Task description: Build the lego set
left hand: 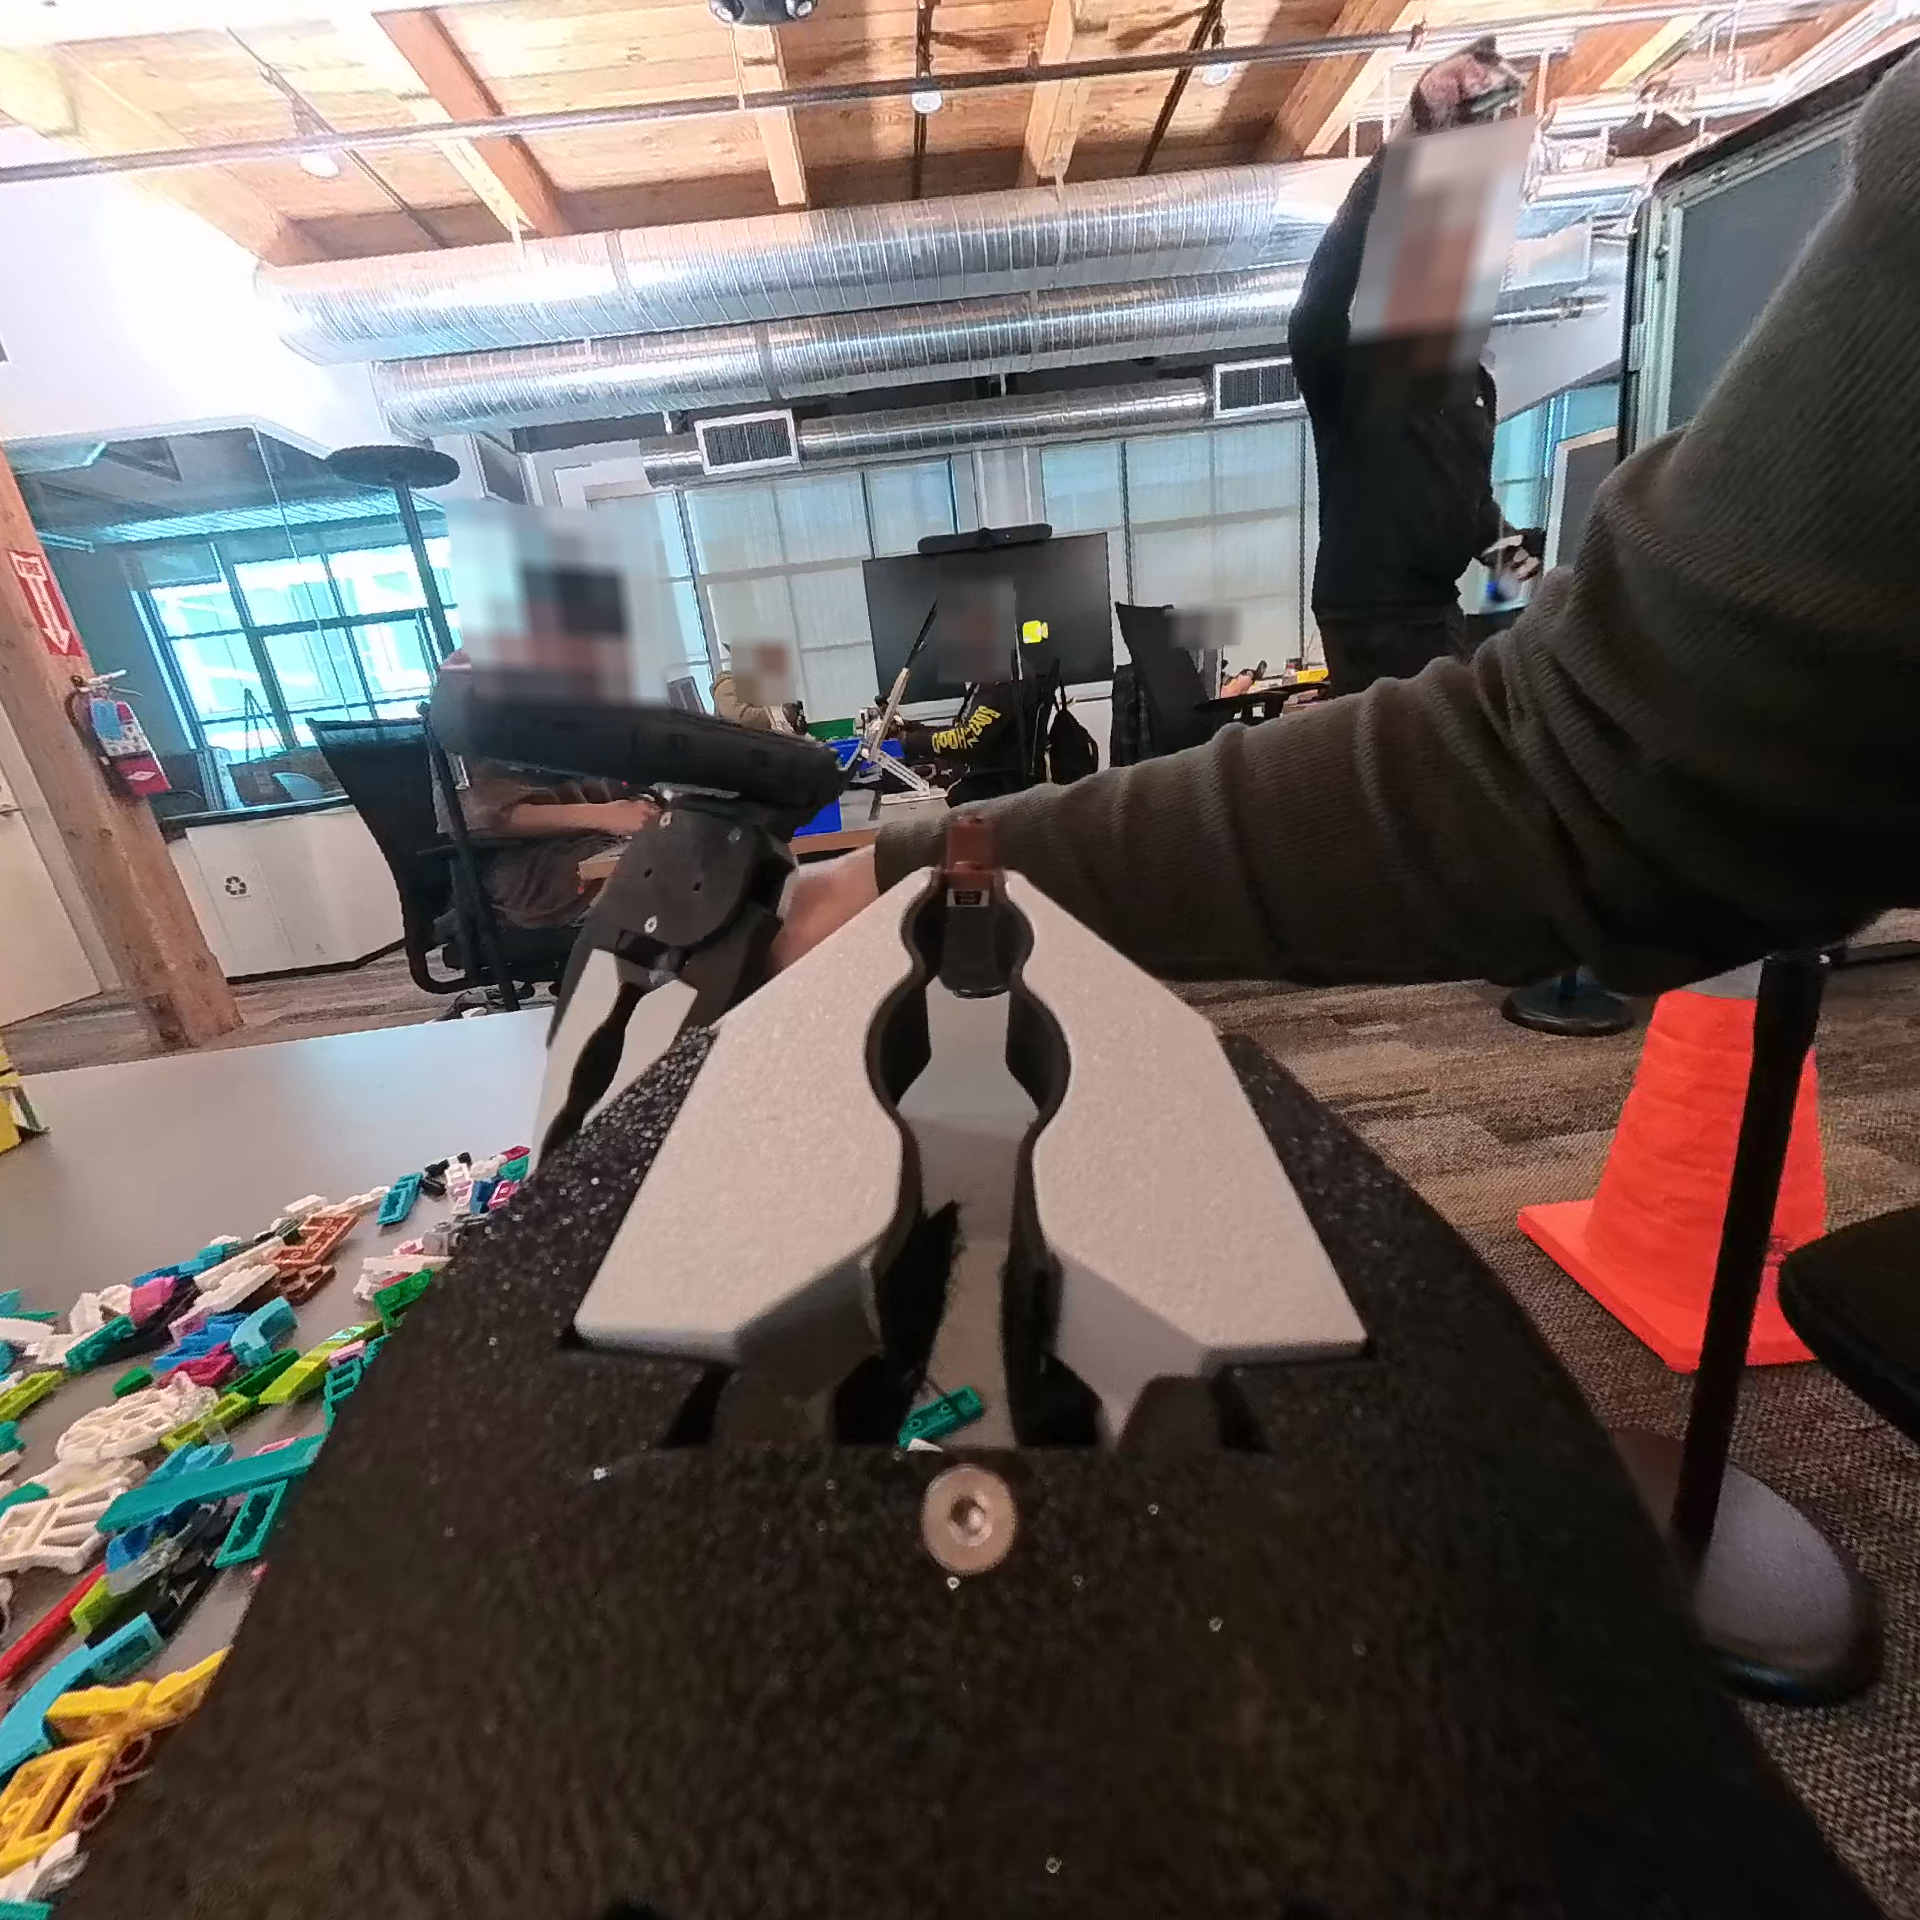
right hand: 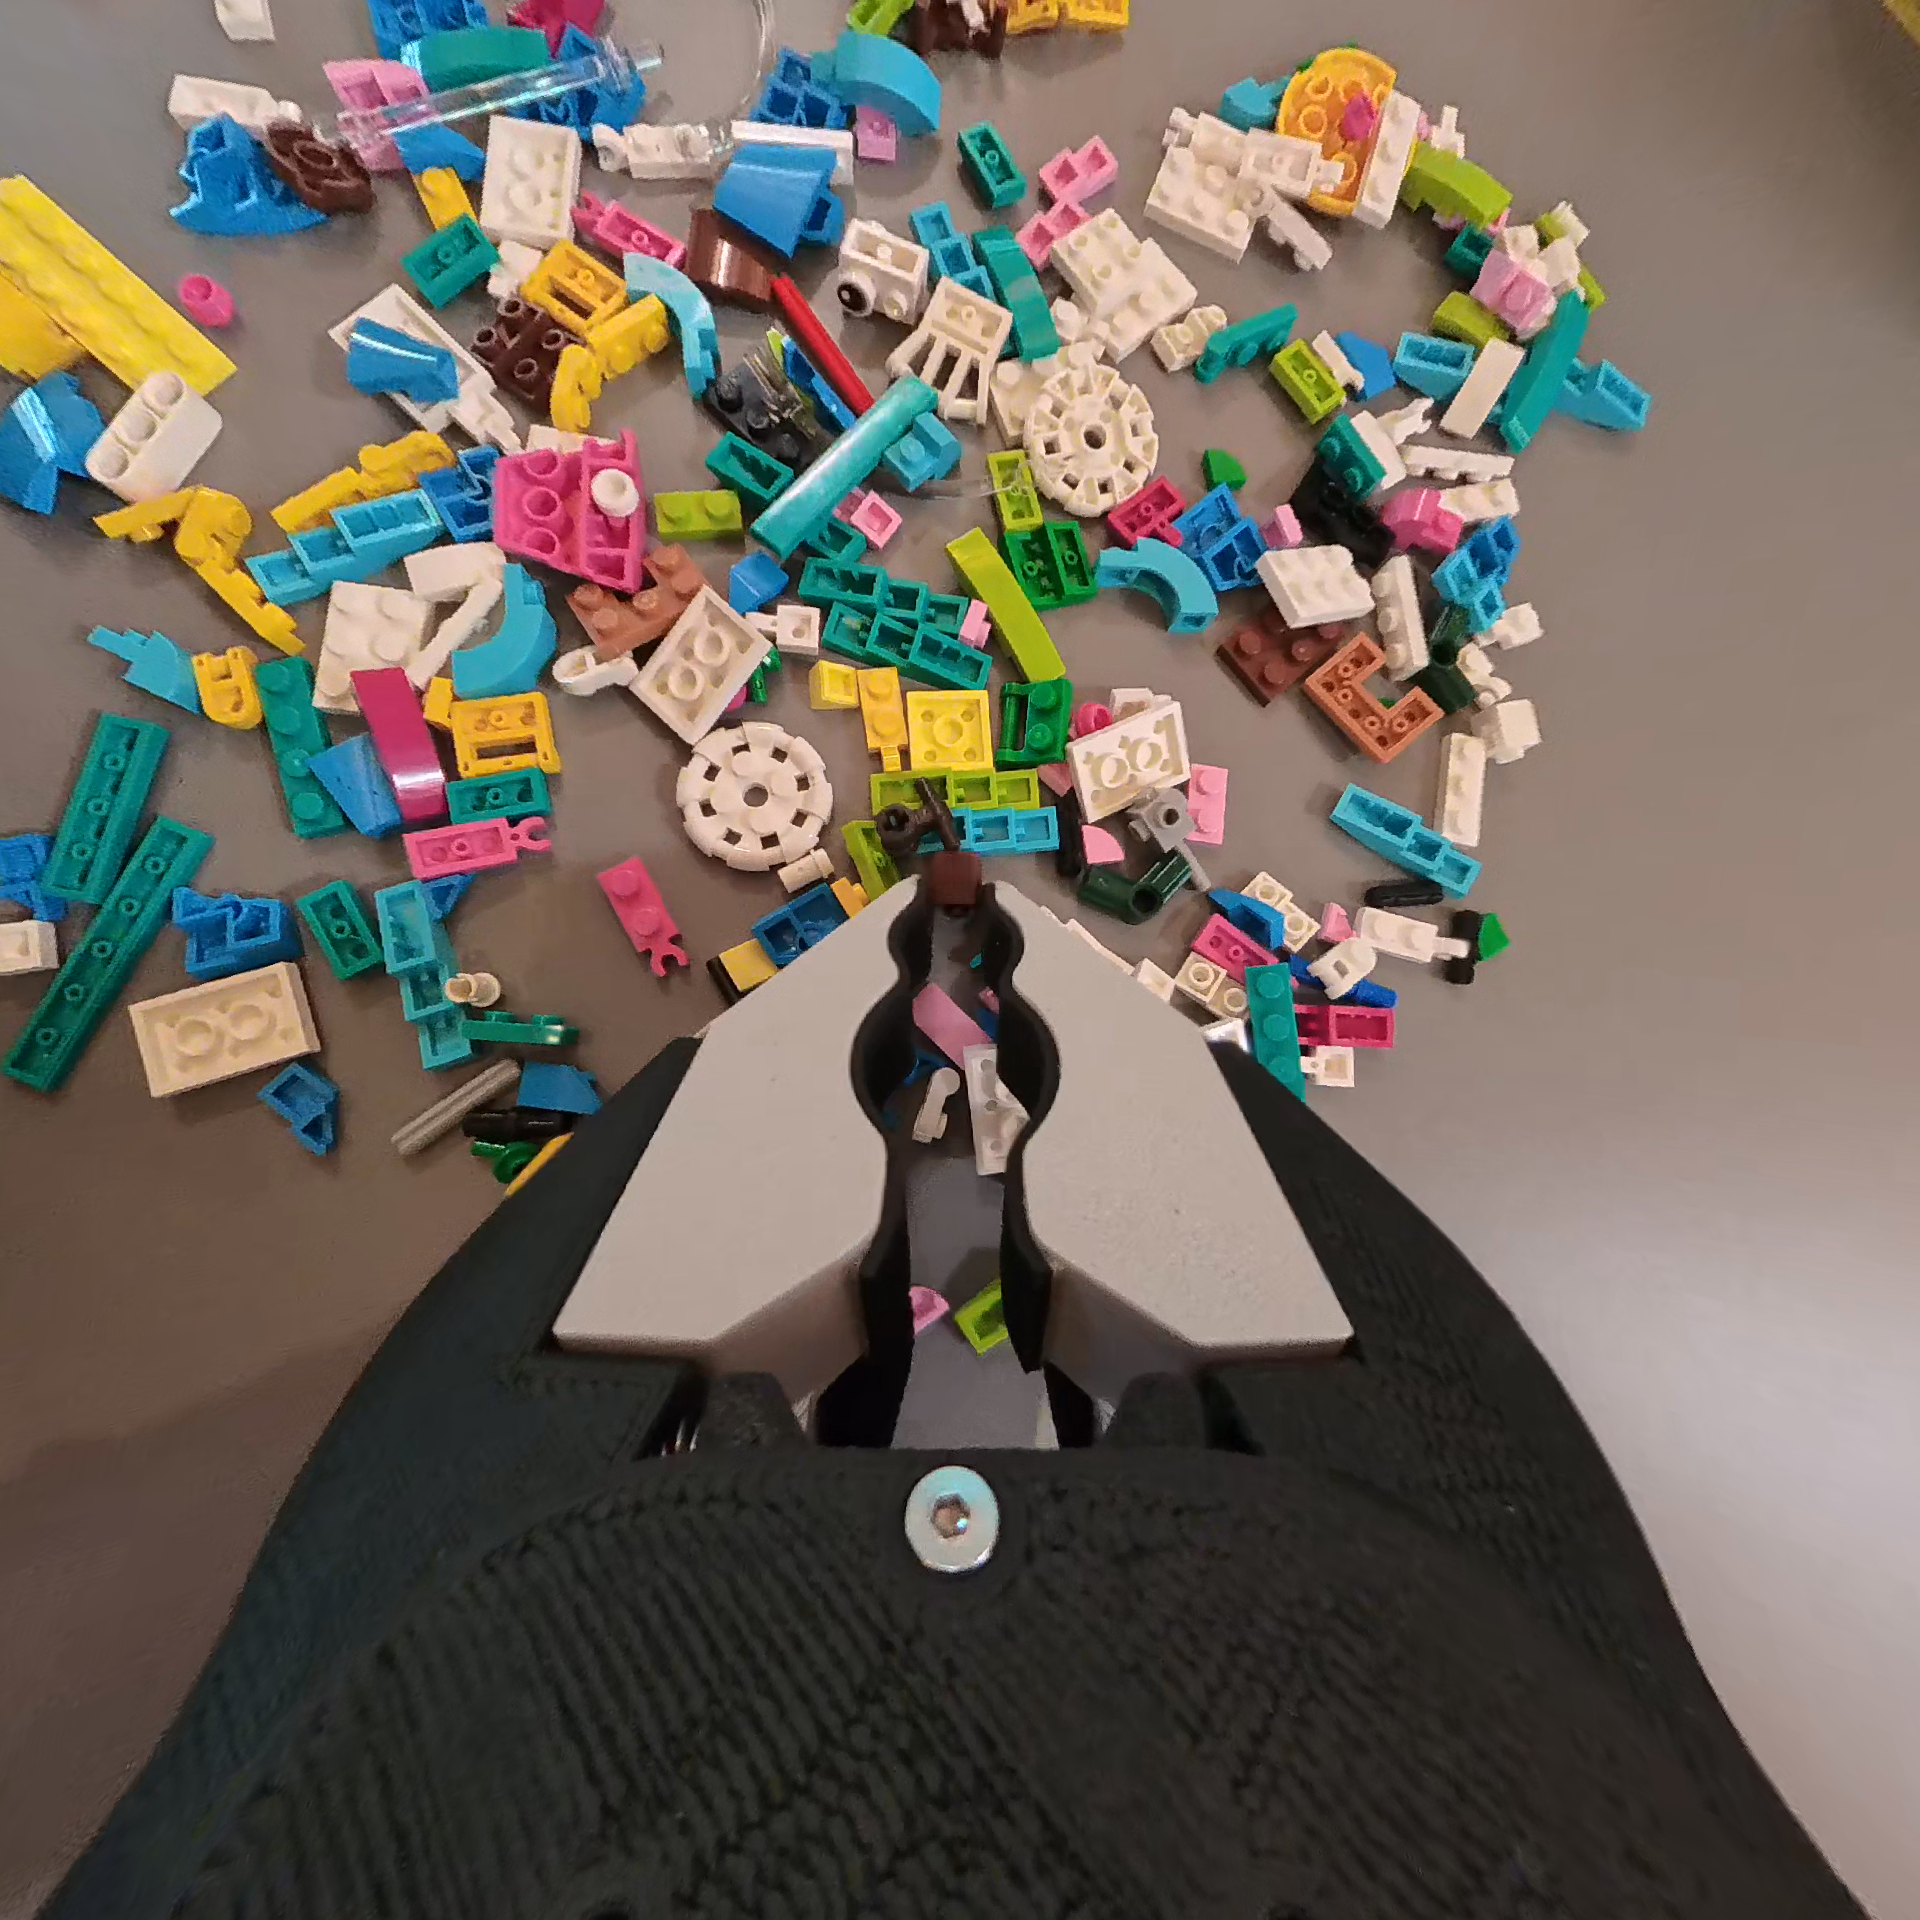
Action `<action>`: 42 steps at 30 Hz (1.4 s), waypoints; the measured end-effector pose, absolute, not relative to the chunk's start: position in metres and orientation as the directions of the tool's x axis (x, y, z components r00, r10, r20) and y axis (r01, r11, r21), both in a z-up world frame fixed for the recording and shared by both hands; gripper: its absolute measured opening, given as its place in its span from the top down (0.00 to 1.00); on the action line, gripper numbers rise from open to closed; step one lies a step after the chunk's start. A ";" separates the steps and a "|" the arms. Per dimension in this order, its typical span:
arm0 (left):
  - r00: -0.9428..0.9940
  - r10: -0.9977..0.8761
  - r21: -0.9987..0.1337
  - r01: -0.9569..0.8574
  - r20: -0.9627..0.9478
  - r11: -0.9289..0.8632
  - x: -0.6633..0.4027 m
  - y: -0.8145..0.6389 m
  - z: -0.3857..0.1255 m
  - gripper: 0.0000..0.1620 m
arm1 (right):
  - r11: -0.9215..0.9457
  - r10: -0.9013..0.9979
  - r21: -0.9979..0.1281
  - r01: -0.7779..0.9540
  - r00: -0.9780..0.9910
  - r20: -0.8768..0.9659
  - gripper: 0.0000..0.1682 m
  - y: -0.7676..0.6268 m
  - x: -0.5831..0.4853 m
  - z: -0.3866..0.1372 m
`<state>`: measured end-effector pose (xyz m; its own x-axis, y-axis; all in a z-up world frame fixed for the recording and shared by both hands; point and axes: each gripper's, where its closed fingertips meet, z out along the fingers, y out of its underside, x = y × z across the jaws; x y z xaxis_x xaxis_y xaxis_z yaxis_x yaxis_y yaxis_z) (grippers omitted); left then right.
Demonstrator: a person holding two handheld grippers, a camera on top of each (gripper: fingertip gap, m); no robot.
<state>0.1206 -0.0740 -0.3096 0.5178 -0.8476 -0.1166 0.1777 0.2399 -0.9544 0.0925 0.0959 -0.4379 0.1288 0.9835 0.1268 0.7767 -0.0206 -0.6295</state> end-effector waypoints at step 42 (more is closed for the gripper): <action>0.833 -0.543 -0.847 -0.359 -0.102 -0.392 -0.250 -0.250 -0.372 0.97 | 0.525 0.842 -0.839 0.143 0.059 0.537 0.96 -0.146 -0.176 -0.278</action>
